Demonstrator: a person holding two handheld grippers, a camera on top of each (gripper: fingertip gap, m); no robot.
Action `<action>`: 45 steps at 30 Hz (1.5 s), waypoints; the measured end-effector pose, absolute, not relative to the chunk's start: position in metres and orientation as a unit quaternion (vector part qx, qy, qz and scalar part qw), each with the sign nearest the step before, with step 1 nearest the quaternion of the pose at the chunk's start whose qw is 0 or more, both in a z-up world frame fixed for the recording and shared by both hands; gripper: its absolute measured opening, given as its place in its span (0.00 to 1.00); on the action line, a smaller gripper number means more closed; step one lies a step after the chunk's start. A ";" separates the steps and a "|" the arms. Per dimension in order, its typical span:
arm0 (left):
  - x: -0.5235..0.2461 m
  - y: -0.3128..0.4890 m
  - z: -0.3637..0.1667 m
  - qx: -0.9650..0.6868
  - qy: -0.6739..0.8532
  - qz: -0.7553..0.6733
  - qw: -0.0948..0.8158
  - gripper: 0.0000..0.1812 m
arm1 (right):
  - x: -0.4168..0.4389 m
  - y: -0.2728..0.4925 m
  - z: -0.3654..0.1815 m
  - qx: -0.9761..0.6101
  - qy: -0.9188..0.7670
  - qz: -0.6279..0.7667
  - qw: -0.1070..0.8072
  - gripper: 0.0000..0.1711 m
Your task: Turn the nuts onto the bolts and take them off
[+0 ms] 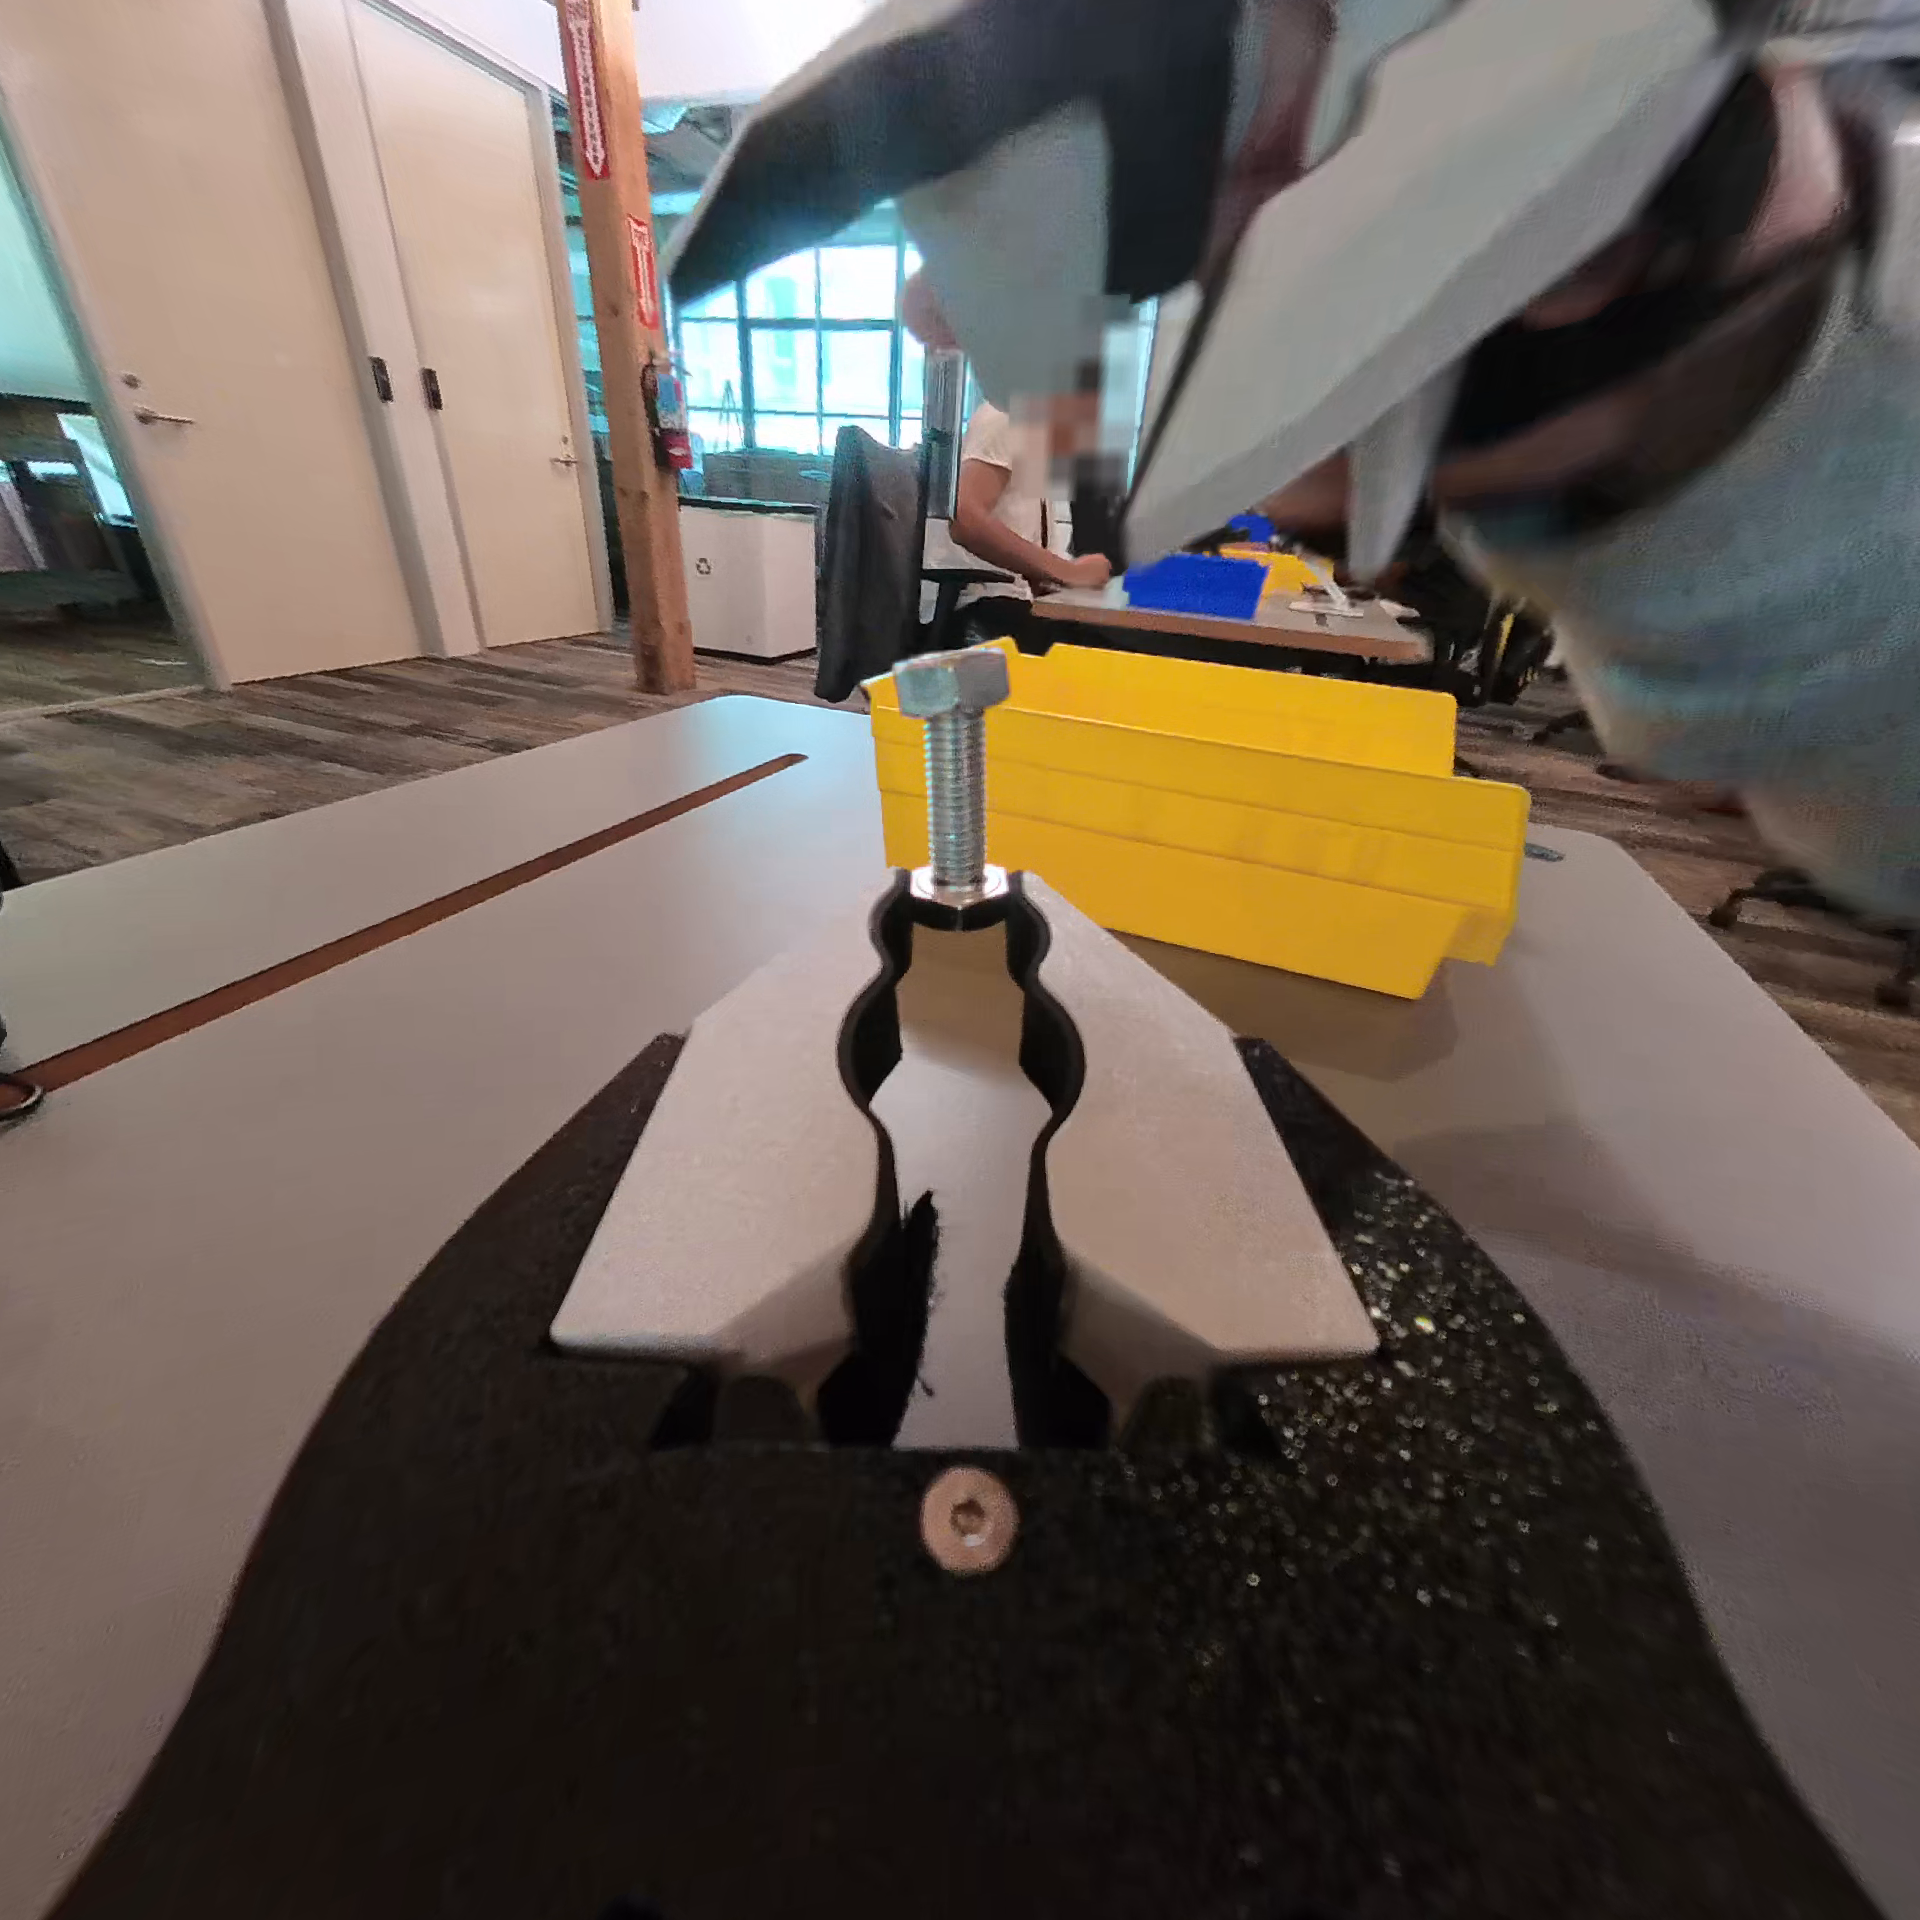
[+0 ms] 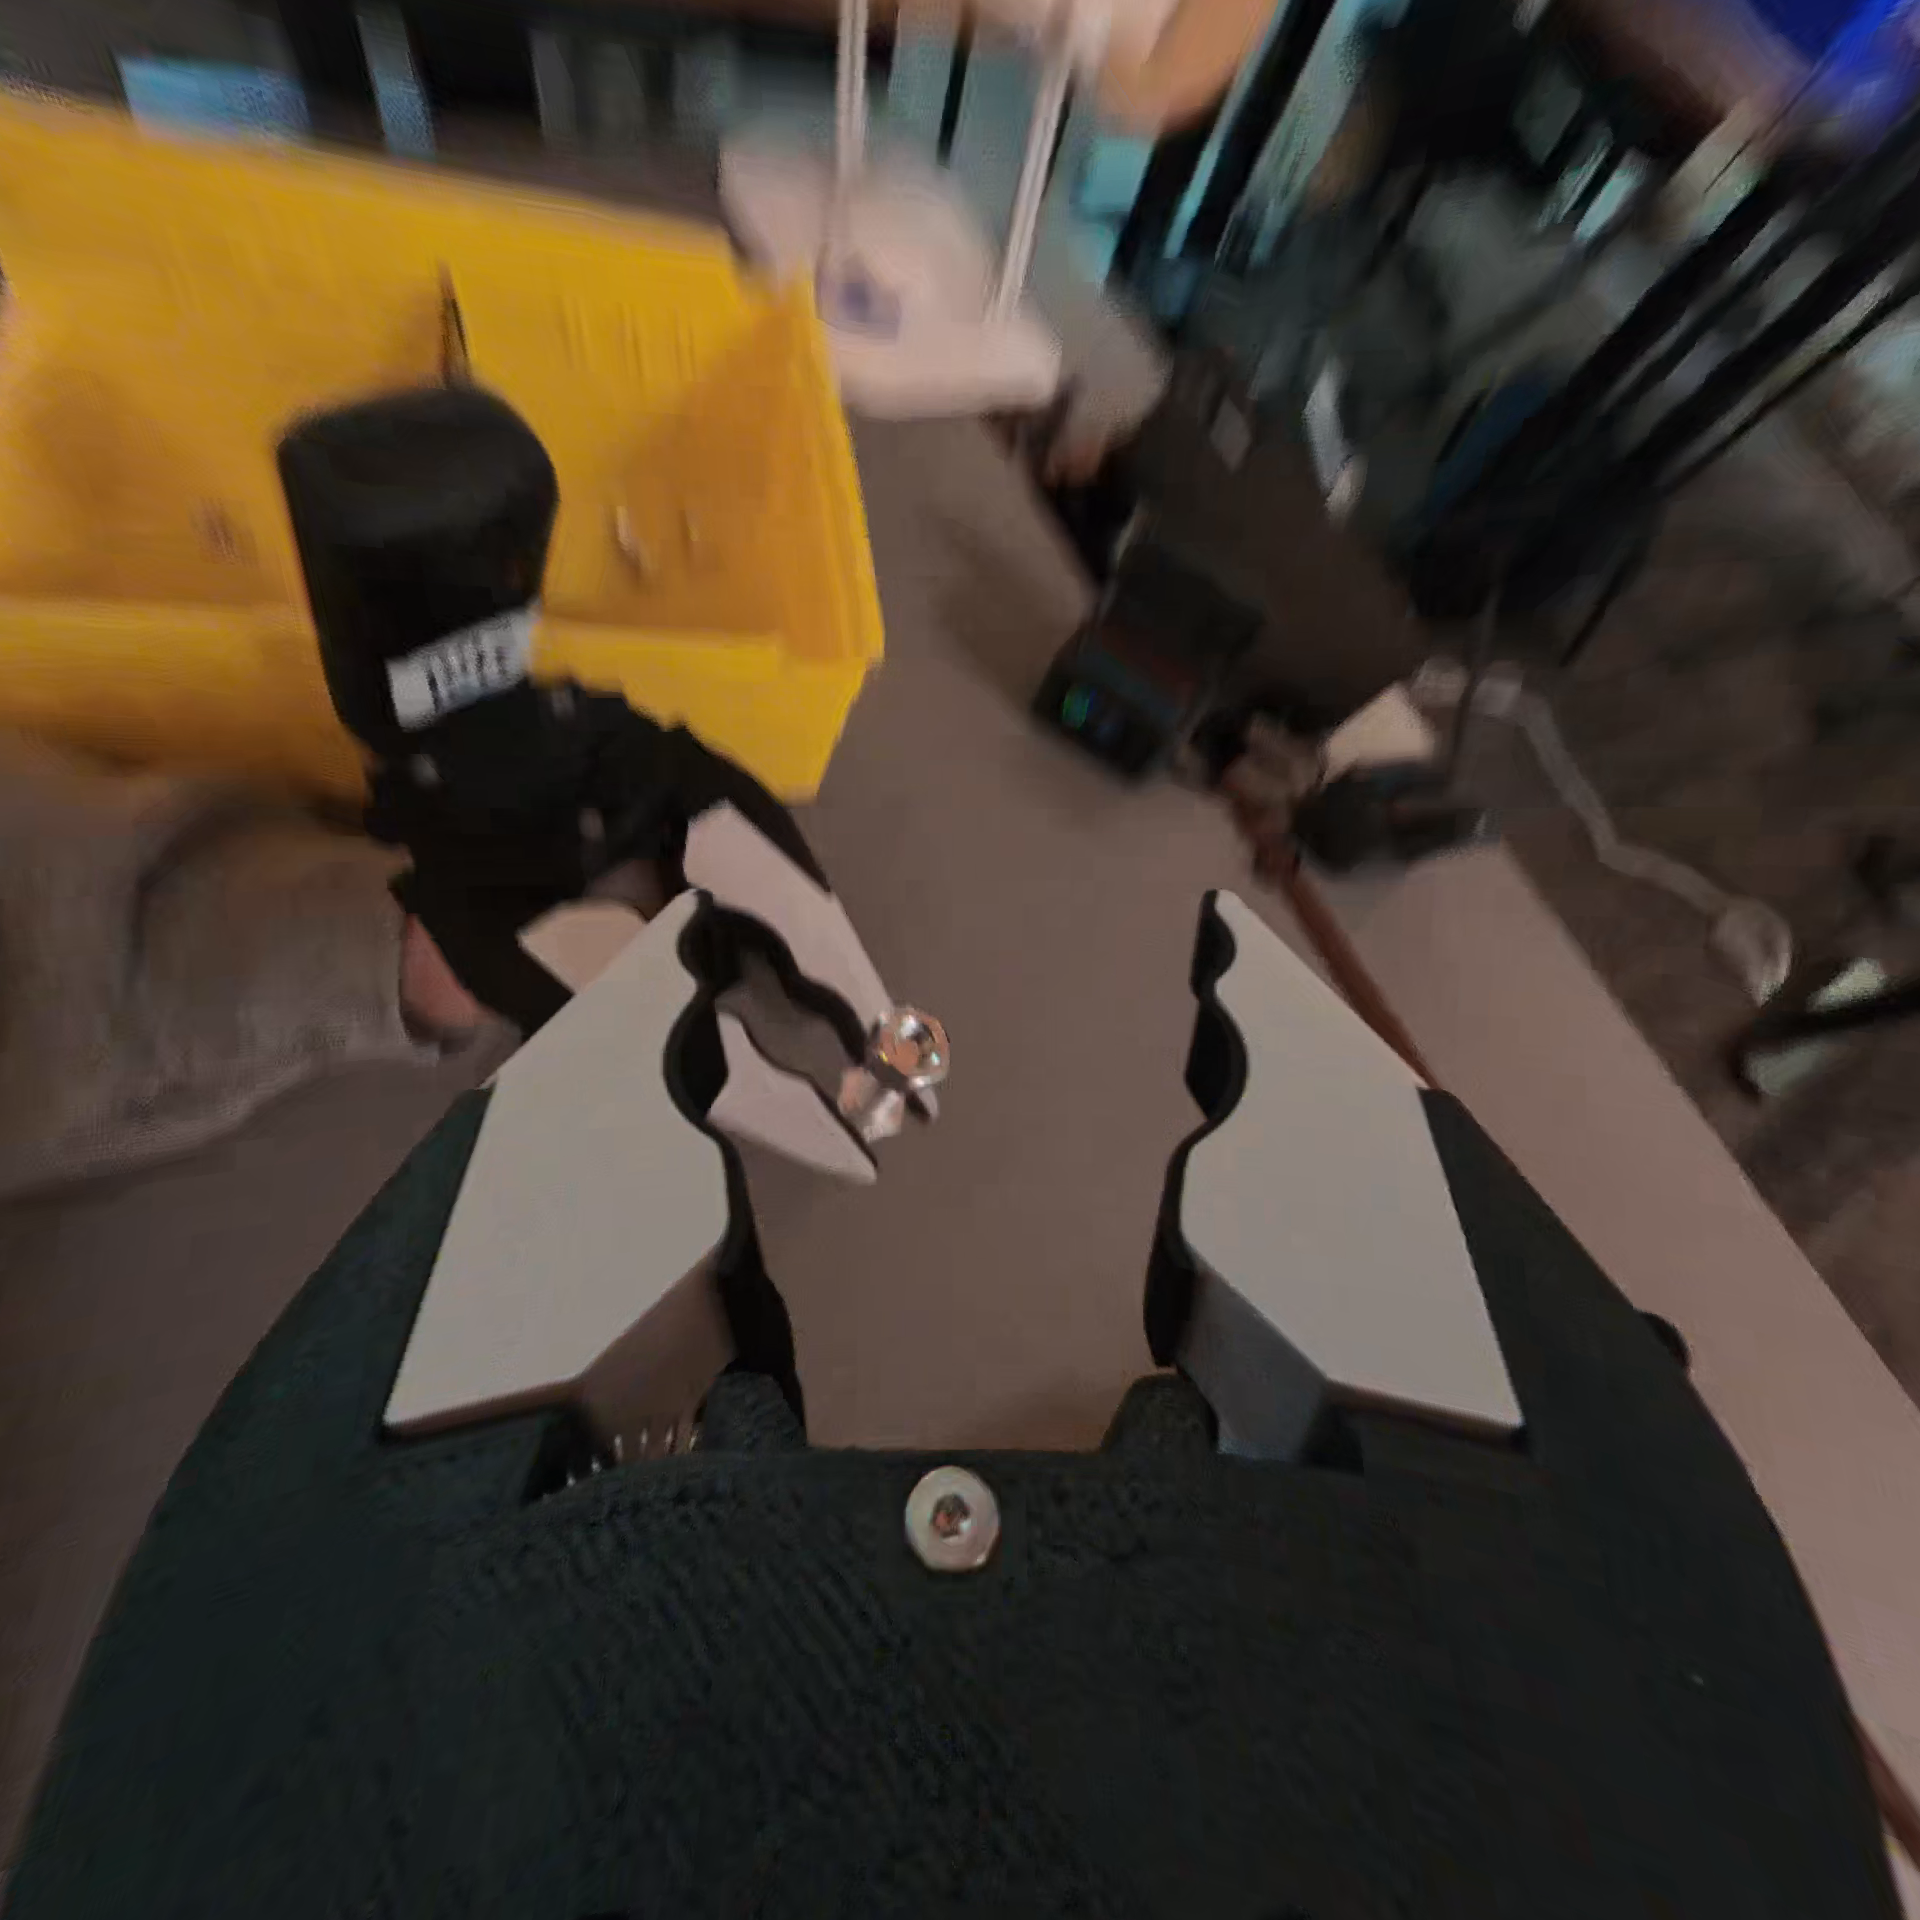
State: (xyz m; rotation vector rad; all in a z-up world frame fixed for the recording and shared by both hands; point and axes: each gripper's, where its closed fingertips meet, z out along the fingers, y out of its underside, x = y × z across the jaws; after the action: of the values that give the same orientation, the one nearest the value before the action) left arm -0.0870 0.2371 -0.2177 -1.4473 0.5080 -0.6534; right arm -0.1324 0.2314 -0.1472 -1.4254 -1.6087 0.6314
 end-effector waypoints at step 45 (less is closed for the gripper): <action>-0.071 0.237 -0.227 -0.646 0.247 -0.318 0.649 0.09 | -0.102 0.201 -0.185 -0.497 -0.467 0.538 0.495 0.53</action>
State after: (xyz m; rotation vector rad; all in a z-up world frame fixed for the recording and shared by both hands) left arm -0.0709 0.2368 -0.2273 -1.4677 0.5610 -0.7236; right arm -0.1019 0.2011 -0.1850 -1.2049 -1.1309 1.3041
